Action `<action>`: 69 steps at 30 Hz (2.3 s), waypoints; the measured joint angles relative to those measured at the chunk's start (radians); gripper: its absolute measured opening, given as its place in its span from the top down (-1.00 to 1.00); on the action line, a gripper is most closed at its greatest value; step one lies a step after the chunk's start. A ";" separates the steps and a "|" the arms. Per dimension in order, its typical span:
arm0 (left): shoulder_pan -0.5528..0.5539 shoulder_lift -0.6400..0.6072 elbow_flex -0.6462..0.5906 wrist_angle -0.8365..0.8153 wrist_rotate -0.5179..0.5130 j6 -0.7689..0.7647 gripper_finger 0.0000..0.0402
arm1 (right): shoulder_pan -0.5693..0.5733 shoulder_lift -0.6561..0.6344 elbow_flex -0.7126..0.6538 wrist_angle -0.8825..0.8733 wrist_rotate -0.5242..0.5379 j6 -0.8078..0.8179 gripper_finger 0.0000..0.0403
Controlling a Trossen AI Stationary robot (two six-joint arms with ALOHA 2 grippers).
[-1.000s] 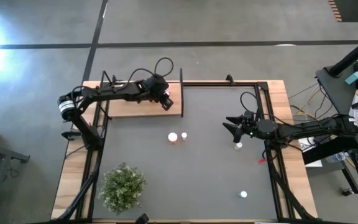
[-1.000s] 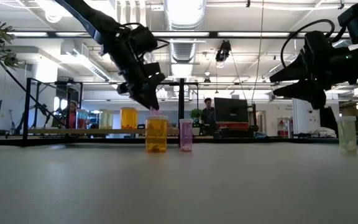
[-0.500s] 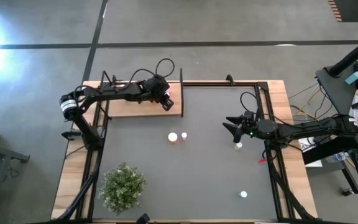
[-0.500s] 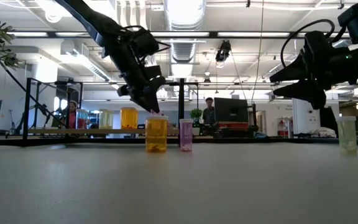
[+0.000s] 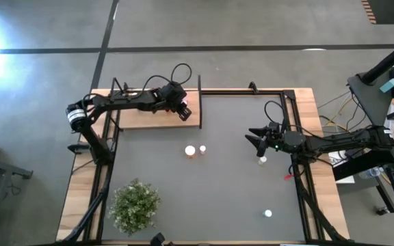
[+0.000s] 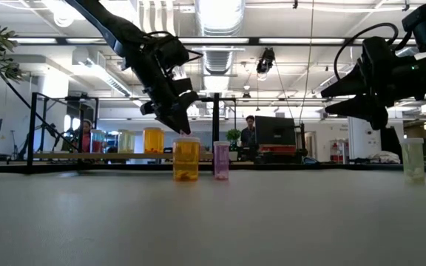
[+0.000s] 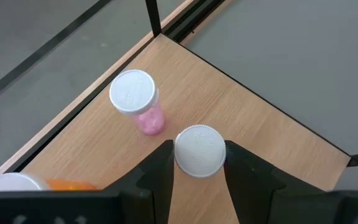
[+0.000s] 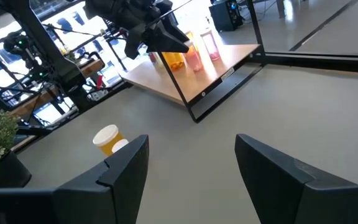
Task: Pick and place medicine bottles onto shelf by color
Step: Put the top pink pill bottle on the shelf, then put the orange pill bottle on the shelf
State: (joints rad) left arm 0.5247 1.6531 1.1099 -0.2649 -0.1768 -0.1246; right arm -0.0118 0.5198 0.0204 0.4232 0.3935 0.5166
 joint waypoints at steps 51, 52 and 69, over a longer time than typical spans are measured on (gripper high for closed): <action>-0.279 -0.192 0.019 -0.116 0.044 0.009 0.16 | 0.000 0.000 0.000 0.000 0.000 0.000 -0.13; -0.300 -0.192 0.014 -0.114 0.045 0.009 0.15 | 0.000 0.000 0.000 0.000 0.000 0.000 -0.13; -0.488 -0.186 -0.122 -0.094 0.048 0.027 -0.44 | 0.000 0.000 0.000 0.000 0.000 0.000 -0.13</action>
State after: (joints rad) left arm 0.0363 1.4673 0.9878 -0.3585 -0.1291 -0.0976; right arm -0.0118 0.5194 0.0204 0.4232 0.3939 0.5167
